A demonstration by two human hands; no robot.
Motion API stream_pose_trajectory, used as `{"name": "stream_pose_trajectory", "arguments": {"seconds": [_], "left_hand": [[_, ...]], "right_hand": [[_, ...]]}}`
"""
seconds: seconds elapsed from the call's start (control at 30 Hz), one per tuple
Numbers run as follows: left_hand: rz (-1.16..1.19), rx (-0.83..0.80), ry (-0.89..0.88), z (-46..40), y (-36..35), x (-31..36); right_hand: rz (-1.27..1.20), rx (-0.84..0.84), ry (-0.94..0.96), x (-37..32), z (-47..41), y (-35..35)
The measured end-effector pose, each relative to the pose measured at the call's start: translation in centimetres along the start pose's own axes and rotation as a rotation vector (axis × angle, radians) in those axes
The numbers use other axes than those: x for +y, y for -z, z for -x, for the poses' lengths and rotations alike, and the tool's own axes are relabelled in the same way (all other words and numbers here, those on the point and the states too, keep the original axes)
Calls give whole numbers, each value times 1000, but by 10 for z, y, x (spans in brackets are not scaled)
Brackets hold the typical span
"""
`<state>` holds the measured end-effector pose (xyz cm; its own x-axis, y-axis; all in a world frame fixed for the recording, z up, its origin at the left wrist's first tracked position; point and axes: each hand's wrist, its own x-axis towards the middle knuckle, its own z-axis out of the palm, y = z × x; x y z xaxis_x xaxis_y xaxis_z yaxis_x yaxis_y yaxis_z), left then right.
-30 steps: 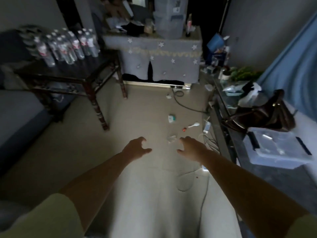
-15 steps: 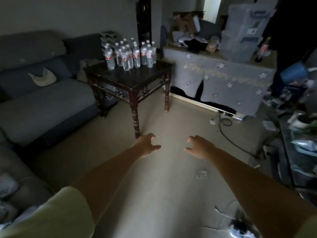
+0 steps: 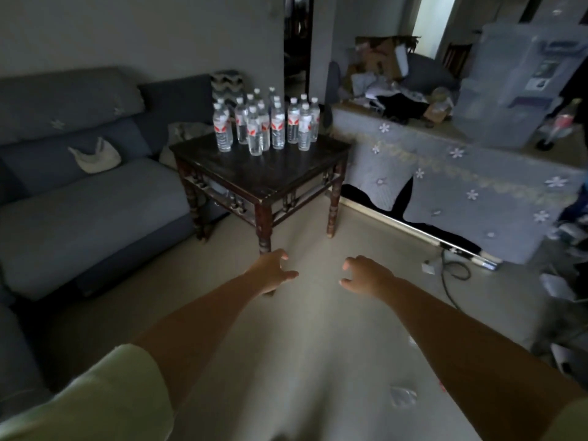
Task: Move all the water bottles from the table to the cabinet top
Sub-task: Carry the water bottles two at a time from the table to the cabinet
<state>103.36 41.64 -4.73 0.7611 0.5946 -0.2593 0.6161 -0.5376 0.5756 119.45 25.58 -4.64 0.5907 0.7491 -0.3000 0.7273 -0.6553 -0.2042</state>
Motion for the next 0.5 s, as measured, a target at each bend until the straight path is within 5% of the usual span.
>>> {"name": "stream_pose_trajectory", "arguments": {"seconds": [0.5], "left_hand": [[-96,7,-44,-271,65,36]], "right_hand": [[-43,-1,-22,47,-252,87]]}}
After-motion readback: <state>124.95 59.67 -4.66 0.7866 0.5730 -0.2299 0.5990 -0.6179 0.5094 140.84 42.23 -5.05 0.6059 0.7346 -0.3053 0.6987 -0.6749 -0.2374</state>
